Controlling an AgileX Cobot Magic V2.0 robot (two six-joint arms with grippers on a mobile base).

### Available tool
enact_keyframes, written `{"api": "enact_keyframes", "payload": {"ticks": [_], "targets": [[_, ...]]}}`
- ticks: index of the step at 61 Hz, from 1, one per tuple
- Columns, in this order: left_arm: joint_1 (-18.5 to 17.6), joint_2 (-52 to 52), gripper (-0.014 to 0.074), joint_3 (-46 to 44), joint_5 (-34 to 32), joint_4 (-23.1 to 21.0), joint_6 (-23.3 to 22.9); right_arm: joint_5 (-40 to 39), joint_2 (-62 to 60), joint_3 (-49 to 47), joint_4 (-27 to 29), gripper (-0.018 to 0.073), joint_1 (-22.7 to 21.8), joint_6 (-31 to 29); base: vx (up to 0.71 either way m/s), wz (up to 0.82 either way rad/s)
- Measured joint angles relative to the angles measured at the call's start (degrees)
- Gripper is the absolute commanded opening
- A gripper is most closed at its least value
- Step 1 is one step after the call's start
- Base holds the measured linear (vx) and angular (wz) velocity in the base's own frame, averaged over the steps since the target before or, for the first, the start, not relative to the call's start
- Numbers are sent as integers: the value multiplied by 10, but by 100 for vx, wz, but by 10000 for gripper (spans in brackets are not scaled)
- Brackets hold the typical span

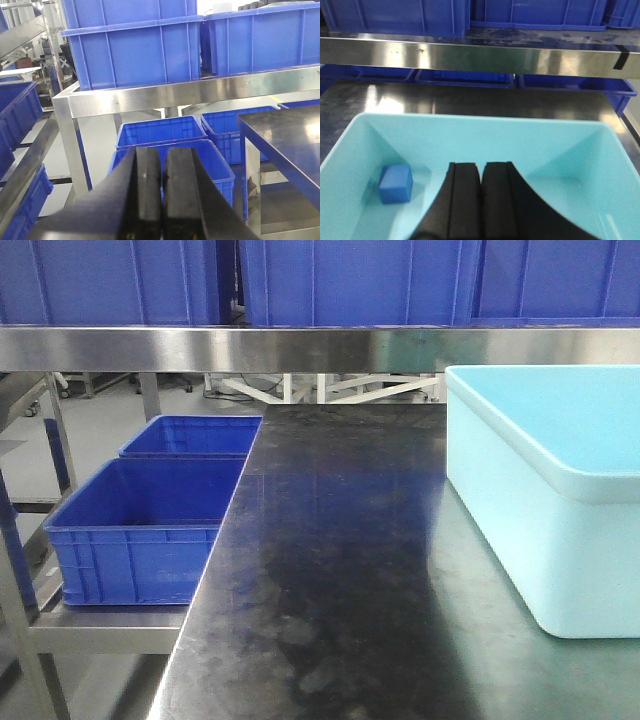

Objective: Pick red cube and place on left shelf
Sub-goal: 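Move the right gripper over the light-blue bin toward the red cube, then lower the open right gripper around the red cube and close it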

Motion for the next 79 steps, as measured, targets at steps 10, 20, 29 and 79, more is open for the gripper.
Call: {"api": "enact_keyframes", "payload": {"ticks": [10, 20, 29, 79], "targets": [[0, 0, 106, 0, 0, 0, 0, 21, 102, -78, 0, 54, 0, 0, 0, 0], [0, 0, 106, 0, 0, 0, 0, 86, 180, -138, 2, 337, 0, 1, 0, 0], [0, 0, 106, 0, 0, 0, 0, 162, 233, -173, 21, 631, 0, 1, 0, 0], [0, 0, 106, 0, 0, 0, 0, 217, 359, -183, 40, 594, 0, 1, 0, 0]]}}
